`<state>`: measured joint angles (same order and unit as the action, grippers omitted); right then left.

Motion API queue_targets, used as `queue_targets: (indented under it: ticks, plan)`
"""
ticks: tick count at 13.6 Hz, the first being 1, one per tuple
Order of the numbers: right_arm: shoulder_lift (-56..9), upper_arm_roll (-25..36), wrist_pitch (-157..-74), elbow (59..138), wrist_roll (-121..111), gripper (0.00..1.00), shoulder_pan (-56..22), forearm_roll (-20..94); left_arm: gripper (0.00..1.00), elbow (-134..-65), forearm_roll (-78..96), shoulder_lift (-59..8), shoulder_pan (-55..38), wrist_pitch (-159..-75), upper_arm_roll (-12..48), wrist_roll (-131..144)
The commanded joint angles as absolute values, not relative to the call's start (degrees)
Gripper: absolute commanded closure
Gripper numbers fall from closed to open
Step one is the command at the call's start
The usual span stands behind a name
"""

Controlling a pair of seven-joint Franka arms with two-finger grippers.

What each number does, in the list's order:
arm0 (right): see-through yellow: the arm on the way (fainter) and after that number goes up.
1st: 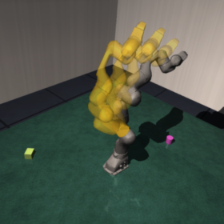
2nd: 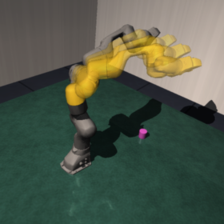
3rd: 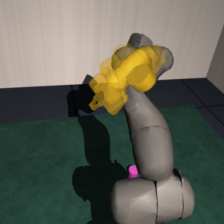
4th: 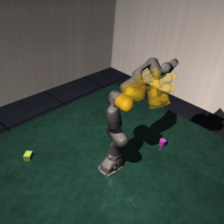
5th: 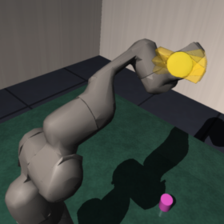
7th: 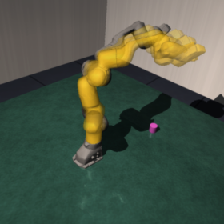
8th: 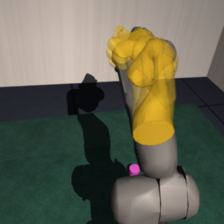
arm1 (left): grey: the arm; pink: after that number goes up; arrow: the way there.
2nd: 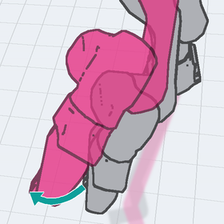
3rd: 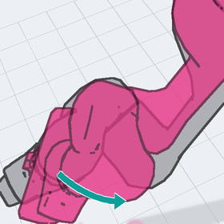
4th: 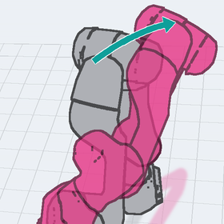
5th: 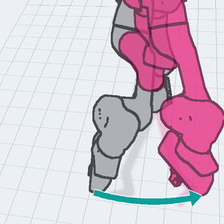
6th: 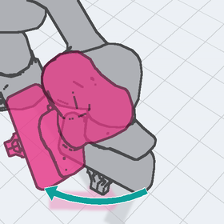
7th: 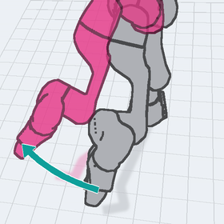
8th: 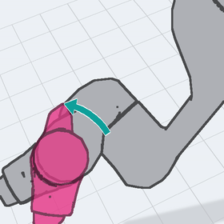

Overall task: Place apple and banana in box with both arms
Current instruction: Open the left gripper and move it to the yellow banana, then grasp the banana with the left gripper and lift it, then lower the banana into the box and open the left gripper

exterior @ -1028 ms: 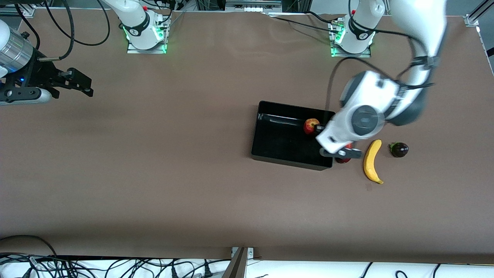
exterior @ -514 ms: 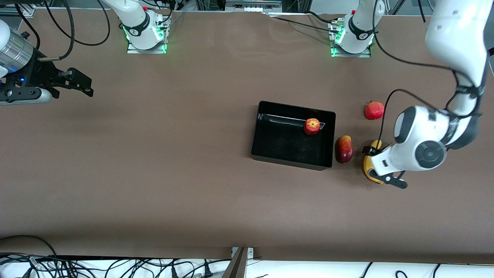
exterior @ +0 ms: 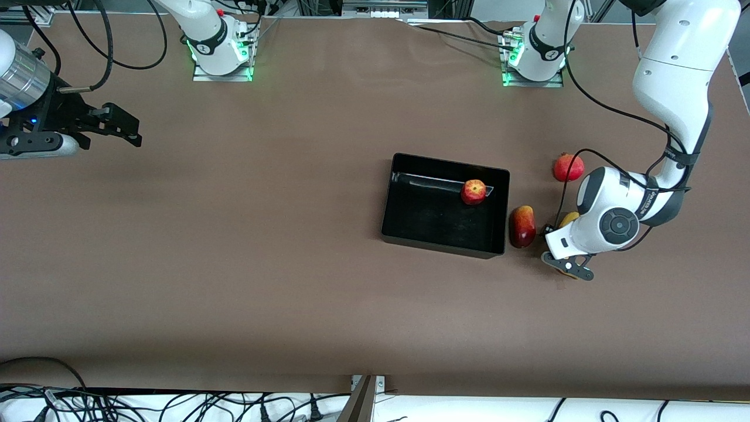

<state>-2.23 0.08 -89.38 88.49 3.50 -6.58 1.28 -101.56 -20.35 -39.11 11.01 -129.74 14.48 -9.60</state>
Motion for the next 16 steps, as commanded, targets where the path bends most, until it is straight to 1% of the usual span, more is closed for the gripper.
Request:
queue_targets:
  ticks: [1,2,3,4,7,8,9,11,14,16]
  plan:
    - [-1.9,-0.1,-89.5,88.2,3.9,0.00,-6.6,1.4,1.00,-102.3,-21.1,-36.9,11.6,-128.8,15.3,-9.5]
    - [-1.9,-0.1,-89.5,88.2,3.9,0.00,-6.6,1.4,1.00,-101.7,-21.1,-36.4,11.6,-128.6,15.4,-9.8]
    - [-1.9,-0.1,-89.5,88.2,3.9,0.00,-6.6,1.4,1.00,-100.7,-21.0,-35.3,11.5,-125.9,16.0,-9.7]
    - [-1.9,-0.1,-89.5,88.2,3.9,0.00,-6.6,1.4,1.00,-98.5,-20.6,-33.8,11.2,-121.4,16.5,-9.5]
    - [-1.9,-0.1,-89.5,88.2,3.9,0.00,-6.6,1.4,1.00,-88.0,-18.8,-32.7,10.6,-105.7,23.5,-7.5]
    - [-1.9,-0.1,-89.5,88.2,3.9,0.00,-6.6,1.4,1.00,-84.8,-17.1,-32.8,9.5,-101.6,26.0,-4.9]
    - [-1.9,-0.1,-89.5,88.2,3.9,0.00,-6.6,1.4,1.00,-83.2,-15.7,-33.0,7.1,-99.7,27.3,-0.5]
    - [-1.9,-0.1,-89.5,88.2,3.9,0.00,-6.6,1.4,1.00,-83.1,-15.5,-33.4,0.7,-99.6,27.4,11.4]
    - [-1.9,-0.1,-89.5,88.2,3.9,0.00,-6.6,1.4,1.00,-83.1,-15.8,-36.9,-9.6,-100.5,27.3,28.8]
    - [-1.9,-0.1,-89.5,88.2,3.9,0.00,-6.6,1.4,1.00,-84.5,-16.1,-39.6,-11.9,-106.1,27.3,31.0]
